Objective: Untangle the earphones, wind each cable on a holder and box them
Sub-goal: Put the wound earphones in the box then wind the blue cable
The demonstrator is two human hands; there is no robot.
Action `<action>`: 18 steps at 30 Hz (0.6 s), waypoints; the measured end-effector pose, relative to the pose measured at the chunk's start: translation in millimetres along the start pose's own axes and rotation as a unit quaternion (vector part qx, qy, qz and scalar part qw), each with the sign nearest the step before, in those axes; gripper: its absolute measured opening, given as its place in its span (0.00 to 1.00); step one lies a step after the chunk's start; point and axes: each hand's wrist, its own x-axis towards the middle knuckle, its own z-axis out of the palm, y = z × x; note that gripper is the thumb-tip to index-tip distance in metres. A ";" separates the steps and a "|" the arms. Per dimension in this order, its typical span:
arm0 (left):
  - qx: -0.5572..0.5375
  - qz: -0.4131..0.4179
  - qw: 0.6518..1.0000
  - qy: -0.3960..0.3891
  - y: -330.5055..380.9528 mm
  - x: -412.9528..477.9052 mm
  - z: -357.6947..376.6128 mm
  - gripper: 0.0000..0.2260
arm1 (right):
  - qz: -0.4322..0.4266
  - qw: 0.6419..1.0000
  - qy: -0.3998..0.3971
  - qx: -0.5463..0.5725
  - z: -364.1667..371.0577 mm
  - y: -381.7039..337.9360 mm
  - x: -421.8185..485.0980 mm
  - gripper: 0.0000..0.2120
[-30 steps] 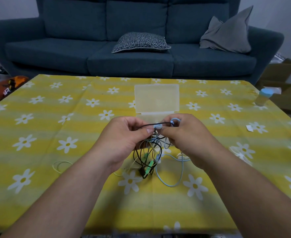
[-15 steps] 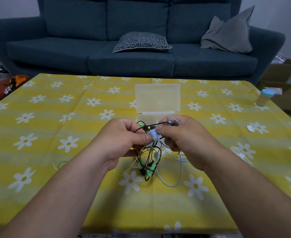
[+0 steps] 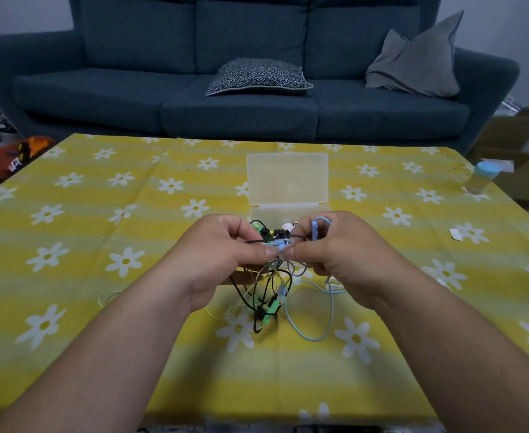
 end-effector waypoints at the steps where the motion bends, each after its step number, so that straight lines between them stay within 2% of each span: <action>1: -0.013 -0.006 1.000 -0.013 1.6 -0.7 0.2 0.10 | 0.006 1.000 0.008 0.005 -0.8 1.7 1.1 0.11; 8: -0.113 -0.052 0.992 -0.013 2.4 0.2 1.4 0.03 | -0.026 0.999 0.036 -0.007 -1.1 3.5 2.8 0.09; 13: -0.194 -0.072 0.978 0.030 4.0 0.1 3.3 0.05 | -0.022 1.000 0.015 -0.013 -2.4 4.3 0.7 0.09; 18: -0.198 -0.063 0.977 0.045 5.1 0.3 7.2 0.05 | -0.013 0.999 0.037 -0.023 -0.6 3.4 2.9 0.12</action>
